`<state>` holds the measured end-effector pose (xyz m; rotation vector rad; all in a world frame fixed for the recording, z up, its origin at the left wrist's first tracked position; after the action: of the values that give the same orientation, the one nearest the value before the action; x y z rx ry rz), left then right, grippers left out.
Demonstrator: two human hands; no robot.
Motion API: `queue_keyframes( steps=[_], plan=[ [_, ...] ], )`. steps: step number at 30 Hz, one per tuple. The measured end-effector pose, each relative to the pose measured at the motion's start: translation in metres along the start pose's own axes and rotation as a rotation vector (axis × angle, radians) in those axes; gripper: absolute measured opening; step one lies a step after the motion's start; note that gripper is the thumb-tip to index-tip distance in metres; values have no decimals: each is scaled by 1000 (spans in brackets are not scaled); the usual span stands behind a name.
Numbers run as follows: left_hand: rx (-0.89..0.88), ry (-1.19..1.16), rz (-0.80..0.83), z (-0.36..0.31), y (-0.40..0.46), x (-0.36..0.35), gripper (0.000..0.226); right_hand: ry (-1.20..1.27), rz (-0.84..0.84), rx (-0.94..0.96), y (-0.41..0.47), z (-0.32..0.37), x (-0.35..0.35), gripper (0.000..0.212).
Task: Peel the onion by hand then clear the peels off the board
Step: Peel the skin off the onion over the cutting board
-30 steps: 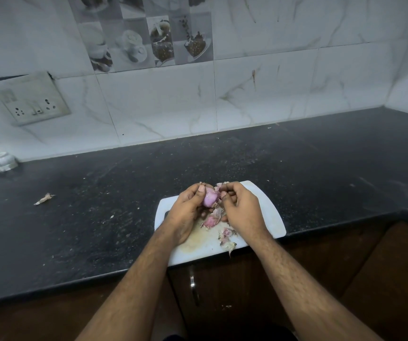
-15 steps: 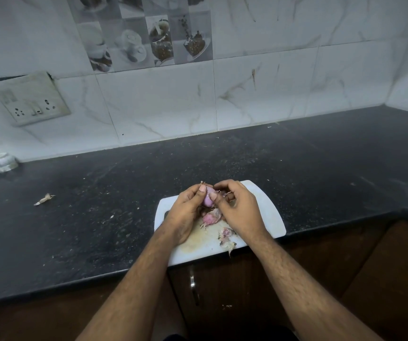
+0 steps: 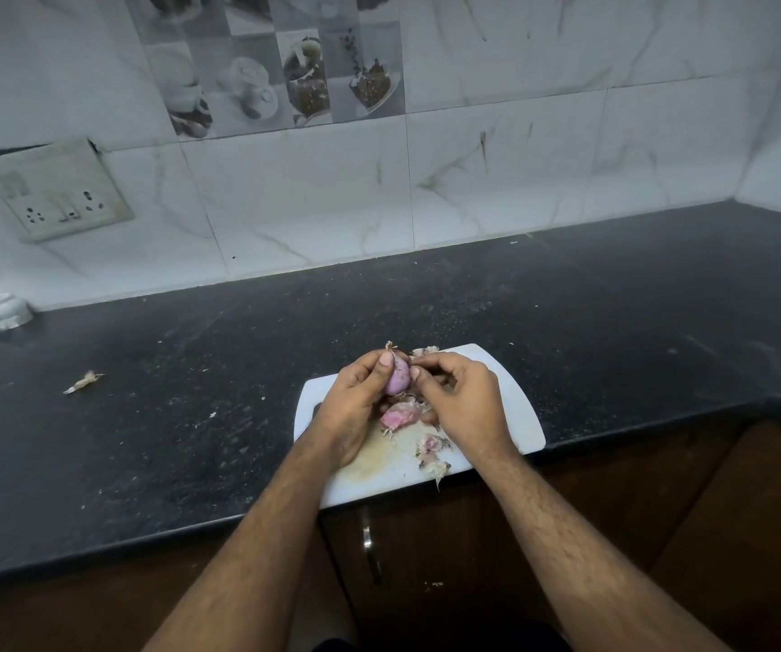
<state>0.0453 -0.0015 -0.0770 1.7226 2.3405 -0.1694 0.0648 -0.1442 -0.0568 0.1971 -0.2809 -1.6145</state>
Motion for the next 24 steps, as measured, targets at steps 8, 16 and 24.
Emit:
queue_keyframes(
  steps=[8, 16, 24],
  plan=[
    [-16, 7, -5, 2, 3, 3, 38, -16, 8, 58, -2, 9, -1, 5],
    [-43, 6, 6, 1, 3, 5, 35, -9, 4, 41, -2, 9, 1, 5],
    [-23, -59, 50, -1, 1, 0, 30, 9, -4, 13, 1, 0, 1, 7]
  ],
)
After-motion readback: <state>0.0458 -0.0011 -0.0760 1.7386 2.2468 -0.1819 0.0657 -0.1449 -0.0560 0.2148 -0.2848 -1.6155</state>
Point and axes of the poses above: each hand's wrist, its own y-axis towards the middle knuckle, its own x-axis out of the back of the hand, z = x × y, the point moved 10 cm from there along y, towards the middle knuckle, and after that the axes turned 14 degrees about -z, right-handed, at the moved point
